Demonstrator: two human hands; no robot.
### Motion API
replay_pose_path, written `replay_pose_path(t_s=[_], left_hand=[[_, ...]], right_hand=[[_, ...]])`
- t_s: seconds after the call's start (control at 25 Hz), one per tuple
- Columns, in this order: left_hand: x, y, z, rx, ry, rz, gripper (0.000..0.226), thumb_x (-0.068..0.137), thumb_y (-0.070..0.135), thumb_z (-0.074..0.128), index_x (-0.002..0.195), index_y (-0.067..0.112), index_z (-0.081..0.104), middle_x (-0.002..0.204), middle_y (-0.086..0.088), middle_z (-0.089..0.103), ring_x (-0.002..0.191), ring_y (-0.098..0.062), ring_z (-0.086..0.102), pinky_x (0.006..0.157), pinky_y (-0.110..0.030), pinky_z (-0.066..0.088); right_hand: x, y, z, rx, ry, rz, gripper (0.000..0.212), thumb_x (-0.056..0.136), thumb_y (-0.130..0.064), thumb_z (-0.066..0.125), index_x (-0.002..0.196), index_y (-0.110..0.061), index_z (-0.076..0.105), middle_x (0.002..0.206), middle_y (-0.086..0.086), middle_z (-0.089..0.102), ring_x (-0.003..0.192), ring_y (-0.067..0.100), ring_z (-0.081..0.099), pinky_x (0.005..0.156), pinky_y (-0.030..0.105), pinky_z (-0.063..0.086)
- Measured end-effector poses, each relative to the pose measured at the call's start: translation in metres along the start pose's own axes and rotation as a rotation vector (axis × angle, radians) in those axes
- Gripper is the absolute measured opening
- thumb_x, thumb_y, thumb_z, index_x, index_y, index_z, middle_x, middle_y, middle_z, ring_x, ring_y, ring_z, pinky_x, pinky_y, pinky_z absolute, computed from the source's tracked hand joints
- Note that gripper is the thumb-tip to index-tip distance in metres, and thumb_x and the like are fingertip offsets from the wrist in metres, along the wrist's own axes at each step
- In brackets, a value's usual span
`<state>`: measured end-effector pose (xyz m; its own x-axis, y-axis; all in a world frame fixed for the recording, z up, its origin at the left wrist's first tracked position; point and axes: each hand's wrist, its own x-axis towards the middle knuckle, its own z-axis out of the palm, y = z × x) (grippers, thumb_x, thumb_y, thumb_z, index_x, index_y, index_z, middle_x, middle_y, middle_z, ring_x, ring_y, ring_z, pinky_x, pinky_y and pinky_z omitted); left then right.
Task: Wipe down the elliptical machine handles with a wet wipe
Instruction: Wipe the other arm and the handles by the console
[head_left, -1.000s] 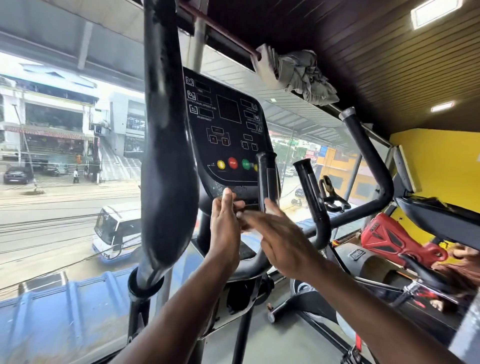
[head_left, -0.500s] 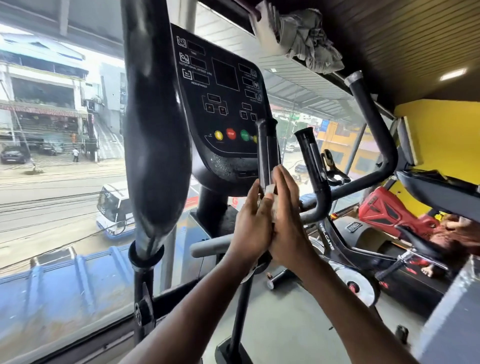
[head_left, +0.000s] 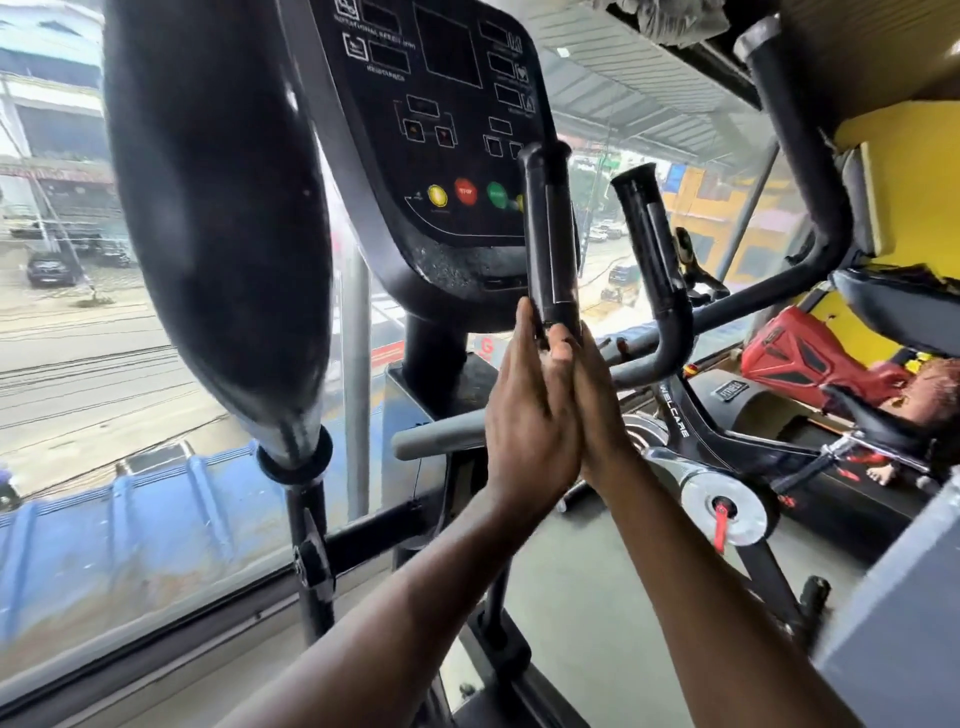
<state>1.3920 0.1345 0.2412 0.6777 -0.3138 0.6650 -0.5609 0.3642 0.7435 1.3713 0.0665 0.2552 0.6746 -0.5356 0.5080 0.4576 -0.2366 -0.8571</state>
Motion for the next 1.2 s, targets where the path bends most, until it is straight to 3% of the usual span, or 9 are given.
replay_pose_path(t_s=[0.12,0.24,0.36,0.44,0.52,0.68,0.8,0.92,1.2], left_hand=[[-0.014,-0.028,-0.005,0.172,0.02,0.134,0.048,0.104,0.036,0.024,0.12,0.008,0.059,0.115,-0.007,0.067,0.108,-0.024,0.061,0.096,-0.046,0.046],[-0.018,-0.069,-0.026,0.265,0.092,0.102,0.045,0.103,0.031,0.026,0.086,0.011,0.062,0.082,-0.002,0.063,0.081,-0.022,0.058,0.081,-0.048,0.047],[-0.005,-0.093,-0.049,0.285,0.126,-0.162,0.052,0.094,0.037,0.029,0.085,0.005,0.068,0.083,-0.008,0.071,0.082,-0.024,0.063,0.078,-0.044,0.051],[-0.003,-0.079,-0.043,0.215,0.05,-0.236,0.045,0.092,0.037,0.033,0.085,0.012,0.07,0.082,-0.002,0.071,0.081,-0.018,0.063,0.078,-0.036,0.051],[-0.009,-0.051,-0.026,0.158,0.023,-0.088,0.037,0.099,0.031,0.035,0.086,0.016,0.066,0.081,-0.002,0.068,0.081,-0.021,0.061,0.076,-0.035,0.047],[-0.016,-0.073,-0.026,0.236,0.114,0.102,0.043,0.102,0.023,0.03,0.078,0.004,0.061,0.076,-0.007,0.063,0.076,-0.023,0.057,0.077,-0.042,0.046],[-0.009,-0.121,-0.059,0.301,0.197,-0.113,0.041,0.099,0.024,0.032,0.079,0.009,0.065,0.079,-0.011,0.065,0.084,-0.029,0.06,0.071,-0.033,0.041],[-0.002,-0.125,-0.069,0.299,0.166,-0.357,0.035,0.097,0.02,0.037,0.076,0.014,0.064,0.077,-0.007,0.063,0.086,-0.032,0.062,0.065,-0.027,0.033],[-0.014,-0.087,-0.026,0.225,0.171,0.194,0.038,0.1,0.018,0.034,0.078,0.006,0.062,0.079,-0.005,0.065,0.08,-0.022,0.058,0.081,-0.04,0.045]], right_hand=[[-0.002,0.011,0.005,0.01,0.105,-0.034,0.027,0.084,-0.044,0.054,0.098,-0.021,0.059,0.091,0.003,0.063,0.085,0.014,0.058,0.078,0.03,0.048],[-0.004,0.02,0.012,-0.033,0.194,-0.053,0.043,0.078,-0.054,0.052,0.098,-0.017,0.061,0.098,0.015,0.061,0.088,0.024,0.055,0.082,0.04,0.045],[-0.004,0.021,0.018,-0.007,0.241,-0.119,0.053,0.079,-0.051,0.049,0.096,-0.002,0.058,0.086,0.016,0.059,0.078,0.02,0.057,0.075,0.033,0.049],[-0.004,0.022,0.021,0.06,0.281,-0.138,0.041,0.078,-0.048,0.052,0.087,-0.008,0.057,0.074,0.014,0.05,0.065,0.023,0.048,0.062,0.033,0.043],[-0.002,0.025,0.023,0.087,0.319,-0.144,0.023,0.078,-0.046,0.054,0.075,-0.024,0.058,0.068,0.005,0.046,0.064,0.023,0.04,0.063,0.041,0.036],[-0.002,0.029,0.02,0.018,0.327,-0.174,0.025,0.08,-0.048,0.051,0.075,-0.024,0.054,0.066,-0.011,0.05,0.065,0.016,0.044,0.065,0.038,0.038],[-0.002,0.028,0.022,0.092,0.28,-0.184,0.042,0.082,-0.045,0.05,0.082,-0.004,0.05,0.061,0.002,0.05,0.053,0.02,0.047,0.054,0.029,0.041],[-0.002,0.028,0.025,0.145,0.27,-0.196,0.039,0.082,-0.043,0.05,0.08,-0.004,0.047,0.057,0.0,0.049,0.048,0.019,0.045,0.05,0.027,0.039],[-0.001,0.031,0.026,0.215,0.246,-0.225,0.027,0.084,-0.039,0.05,0.075,-0.014,0.045,0.055,-0.001,0.047,0.048,0.017,0.041,0.05,0.029,0.037]])
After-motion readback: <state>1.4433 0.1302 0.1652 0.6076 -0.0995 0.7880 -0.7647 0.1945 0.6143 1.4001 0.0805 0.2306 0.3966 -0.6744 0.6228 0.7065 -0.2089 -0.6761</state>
